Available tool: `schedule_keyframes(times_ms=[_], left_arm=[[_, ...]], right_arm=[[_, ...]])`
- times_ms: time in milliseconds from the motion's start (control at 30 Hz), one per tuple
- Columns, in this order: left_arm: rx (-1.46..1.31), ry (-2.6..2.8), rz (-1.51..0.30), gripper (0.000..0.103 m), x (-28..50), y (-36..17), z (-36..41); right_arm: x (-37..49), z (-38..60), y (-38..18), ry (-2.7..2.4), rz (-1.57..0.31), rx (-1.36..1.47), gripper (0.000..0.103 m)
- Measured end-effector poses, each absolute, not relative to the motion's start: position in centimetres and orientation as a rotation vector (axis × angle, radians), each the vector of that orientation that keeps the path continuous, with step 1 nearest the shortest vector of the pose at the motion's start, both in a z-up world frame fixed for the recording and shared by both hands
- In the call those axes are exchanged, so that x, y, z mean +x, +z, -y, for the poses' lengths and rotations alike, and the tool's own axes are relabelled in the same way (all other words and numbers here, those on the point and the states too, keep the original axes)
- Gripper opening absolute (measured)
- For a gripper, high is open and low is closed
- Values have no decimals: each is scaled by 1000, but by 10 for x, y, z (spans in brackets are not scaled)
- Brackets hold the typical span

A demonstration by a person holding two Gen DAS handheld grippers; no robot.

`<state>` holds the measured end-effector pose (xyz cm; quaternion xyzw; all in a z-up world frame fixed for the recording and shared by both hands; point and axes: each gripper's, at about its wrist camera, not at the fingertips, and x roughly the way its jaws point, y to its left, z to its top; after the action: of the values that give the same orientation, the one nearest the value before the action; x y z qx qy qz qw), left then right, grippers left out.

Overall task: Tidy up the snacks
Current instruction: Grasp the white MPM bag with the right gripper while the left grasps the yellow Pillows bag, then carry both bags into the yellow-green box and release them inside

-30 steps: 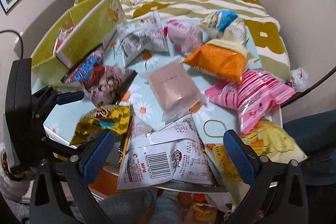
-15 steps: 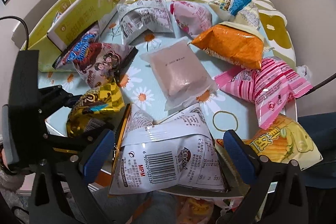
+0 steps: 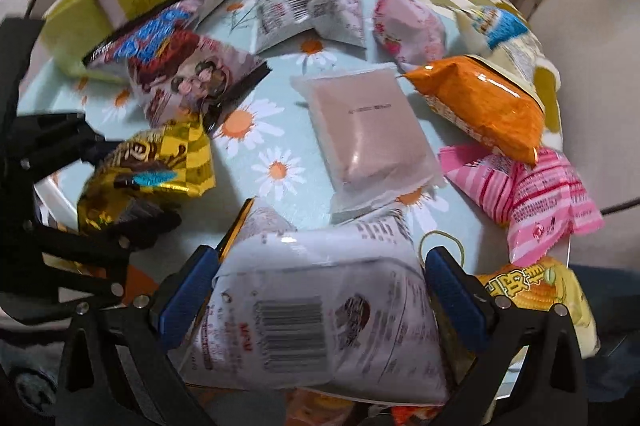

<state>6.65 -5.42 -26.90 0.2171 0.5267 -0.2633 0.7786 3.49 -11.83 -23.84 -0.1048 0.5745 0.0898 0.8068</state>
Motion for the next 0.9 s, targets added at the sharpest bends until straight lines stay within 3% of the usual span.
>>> schedule_keyframes(times_ms=[667, 833, 900], left_arm=[[459, -559, -1146, 50, 63, -272, 52], [461, -555, -1143, 50, 61, -271, 53], [460, -553, -1139, 50, 59, -269, 53]], right_arm=[[41, 108, -267, 212, -1271, -306, 103], [41, 111, -261, 222, -1271, -312, 82], [40, 112, -257, 221, -1272, -302, 79]])
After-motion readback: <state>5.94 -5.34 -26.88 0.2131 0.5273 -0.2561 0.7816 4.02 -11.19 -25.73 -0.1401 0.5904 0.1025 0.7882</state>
